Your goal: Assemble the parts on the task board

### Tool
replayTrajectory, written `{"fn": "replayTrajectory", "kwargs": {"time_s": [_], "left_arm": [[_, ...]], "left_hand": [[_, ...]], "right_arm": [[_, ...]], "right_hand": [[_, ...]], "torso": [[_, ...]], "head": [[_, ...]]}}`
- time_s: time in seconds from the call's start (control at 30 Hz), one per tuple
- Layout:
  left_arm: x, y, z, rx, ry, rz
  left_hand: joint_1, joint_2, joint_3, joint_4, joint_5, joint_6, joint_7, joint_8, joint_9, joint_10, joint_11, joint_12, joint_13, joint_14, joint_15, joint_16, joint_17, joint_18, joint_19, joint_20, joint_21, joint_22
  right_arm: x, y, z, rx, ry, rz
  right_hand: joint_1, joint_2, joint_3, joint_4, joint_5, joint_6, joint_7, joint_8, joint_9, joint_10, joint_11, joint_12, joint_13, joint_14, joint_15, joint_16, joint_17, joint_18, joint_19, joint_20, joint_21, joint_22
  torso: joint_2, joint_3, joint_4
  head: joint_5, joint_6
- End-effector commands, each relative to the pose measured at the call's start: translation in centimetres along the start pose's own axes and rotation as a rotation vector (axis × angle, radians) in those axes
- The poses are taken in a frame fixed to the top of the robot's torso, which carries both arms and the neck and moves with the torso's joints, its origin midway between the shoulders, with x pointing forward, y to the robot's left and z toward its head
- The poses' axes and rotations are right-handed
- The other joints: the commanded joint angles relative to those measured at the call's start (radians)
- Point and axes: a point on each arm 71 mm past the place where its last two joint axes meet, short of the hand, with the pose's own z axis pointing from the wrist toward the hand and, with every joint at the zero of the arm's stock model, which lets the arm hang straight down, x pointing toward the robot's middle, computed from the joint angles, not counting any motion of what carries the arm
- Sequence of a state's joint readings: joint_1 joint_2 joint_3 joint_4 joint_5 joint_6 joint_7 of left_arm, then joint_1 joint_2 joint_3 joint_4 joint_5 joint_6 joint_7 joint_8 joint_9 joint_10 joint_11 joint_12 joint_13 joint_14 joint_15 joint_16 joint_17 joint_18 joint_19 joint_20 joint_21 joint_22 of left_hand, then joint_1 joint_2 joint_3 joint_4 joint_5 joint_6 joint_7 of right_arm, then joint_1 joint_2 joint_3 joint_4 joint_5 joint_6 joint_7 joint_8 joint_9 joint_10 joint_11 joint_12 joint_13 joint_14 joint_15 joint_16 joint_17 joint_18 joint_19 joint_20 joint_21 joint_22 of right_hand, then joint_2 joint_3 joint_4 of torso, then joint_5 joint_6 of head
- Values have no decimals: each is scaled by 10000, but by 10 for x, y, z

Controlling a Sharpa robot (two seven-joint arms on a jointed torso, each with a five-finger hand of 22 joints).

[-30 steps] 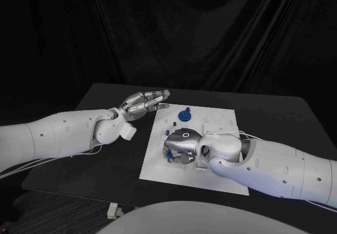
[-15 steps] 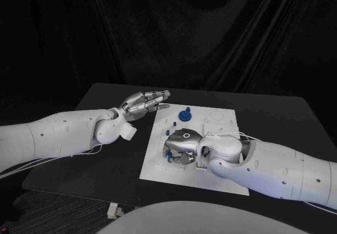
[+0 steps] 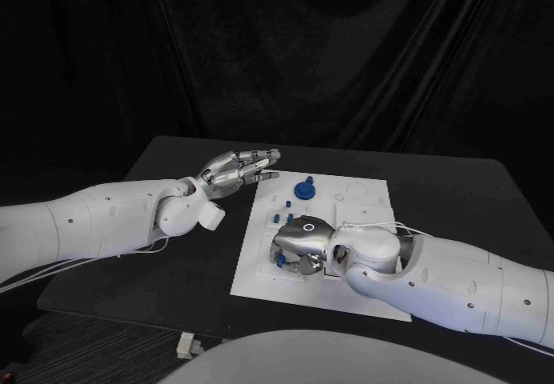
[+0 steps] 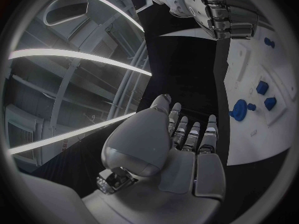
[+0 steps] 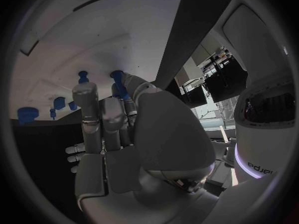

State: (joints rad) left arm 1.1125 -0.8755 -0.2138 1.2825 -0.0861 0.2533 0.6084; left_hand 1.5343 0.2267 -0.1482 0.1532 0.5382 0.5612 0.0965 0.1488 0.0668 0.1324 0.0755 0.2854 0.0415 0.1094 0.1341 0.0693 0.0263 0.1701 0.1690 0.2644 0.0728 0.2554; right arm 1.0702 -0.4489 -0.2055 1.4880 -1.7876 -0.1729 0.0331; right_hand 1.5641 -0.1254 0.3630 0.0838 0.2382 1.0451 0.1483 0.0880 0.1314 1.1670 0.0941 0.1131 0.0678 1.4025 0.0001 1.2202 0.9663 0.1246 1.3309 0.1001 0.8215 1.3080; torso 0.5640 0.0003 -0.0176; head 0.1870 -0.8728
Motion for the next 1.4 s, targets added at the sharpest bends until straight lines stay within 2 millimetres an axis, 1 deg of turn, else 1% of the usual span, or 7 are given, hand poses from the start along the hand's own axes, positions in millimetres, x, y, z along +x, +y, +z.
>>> {"fn": "replayTrajectory", "kwargs": {"time_s": [0.03, 0.43, 0.73, 0.8, 0.93, 1.17, 1.4], "left_arm": [[1, 0, 0, 61, 101, -145], [2, 2, 1, -6, 139, -174], [2, 2, 1, -37, 137, -178], [2, 2, 1, -40, 132, -175], [1, 2, 0, -42, 114, -171], [-1, 1, -3, -39, 39, -143], [-3, 1, -5, -40, -37, -104]], "left_hand": [[39, 7, 68, 3, 62, 20, 27, 57, -9, 7, 49, 17, 12, -18, 34, 51, 1, 121, 13, 37, 12, -11], [43, 23, 87, 2, 64, 25, 29, 60, -9, 7, 51, 16, 12, -9, 38, 58, 4, 122, 14, 38, 12, -15], [45, 38, 105, 3, 66, 18, 32, 59, -11, 5, 53, 11, 12, -7, 46, 60, 4, 121, 16, 40, 13, -19], [45, 38, 105, 3, 66, 18, 32, 59, -11, 5, 53, 11, 12, -7, 46, 60, 4, 121, 16, 40, 13, -19], [45, 38, 105, 3, 66, 18, 32, 59, -11, 5, 53, 11, 12, -7, 46, 60, 4, 121, 16, 40, 13, -19], [45, 46, 120, 4, 64, 14, 36, 58, -12, 6, 57, 14, 12, -2, 52, 64, 5, 121, 23, 42, 15, -15], [46, 48, 126, 4, 64, 30, 37, 63, -10, 13, 58, 28, 14, 1, 55, 66, 6, 122, 27, 43, 17, -12]], "right_arm": [[4, 0, -1, 191, 246, -36], [5, -3, -2, 404, 404, -34], [4, -5, -4, 350, 145, -32], [3, -5, -7, 286, -40, -29], [-5, -7, -15, 131, -694, -77], [-46, -25, -49, 376, -2326, 434], [-106, -58, -104, 1611, -3605, 1818]], "right_hand": [[5, -20, 78, -6, 38, 70, -13, 42, 14, 162, -107, 53, 32, -63, 11, -25, -23, 45, -87, 13, 32, 932], [-315, -308, 114, 4, -72, -1304, 265, -245, -326, -1519, 324, -514, -59, -440, 376, -358, -500, 123, -536, 215, -766, 734], [-312, -176, -1438, 215, -646, -5749, -655, -405, -836, -5019, 667, -306, -7, -1262, 388, -881, -1353, 385, -1377, 393, -2379, 382], [388, -551, -2208, 1632, -802, -6504, -866, -441, -877, -5650, 732, -2, 19, -1526, 440, -1015, -1656, 428, -1565, 481, -2946, 269], [571, -863, -2526, 2124, -931, -7057, -1005, -508, -930, -5859, 722, 228, 25, -1593, 456, -1030, -1749, 456, -1584, 474, -3127, 248], [131, -535, -2395, 2105, -940, -6365, -784, -370, -839, -5475, 669, 819, 126, -1485, 440, -813, -1533, 431, -1464, 470, -3029, 308], [-305, 444, -2254, 1598, -734, -2819, 153, 509, -452, -2806, 93, 4381, 1516, -1346, 305, -500, -1330, 427, -1198, 378, -2815, 431]], "torso": [[-4, 3, 2], [-5, 2, -4], [1, 1, 2], [1, 1, 1], [-2, 0, 0], [-3, 1, 0], [-9, 5, 1]], "head": [[2, 2], [14, 2], [-6, 2], [-20, 2], [-30, 2], [-136, 2], [-332, 2]]}}
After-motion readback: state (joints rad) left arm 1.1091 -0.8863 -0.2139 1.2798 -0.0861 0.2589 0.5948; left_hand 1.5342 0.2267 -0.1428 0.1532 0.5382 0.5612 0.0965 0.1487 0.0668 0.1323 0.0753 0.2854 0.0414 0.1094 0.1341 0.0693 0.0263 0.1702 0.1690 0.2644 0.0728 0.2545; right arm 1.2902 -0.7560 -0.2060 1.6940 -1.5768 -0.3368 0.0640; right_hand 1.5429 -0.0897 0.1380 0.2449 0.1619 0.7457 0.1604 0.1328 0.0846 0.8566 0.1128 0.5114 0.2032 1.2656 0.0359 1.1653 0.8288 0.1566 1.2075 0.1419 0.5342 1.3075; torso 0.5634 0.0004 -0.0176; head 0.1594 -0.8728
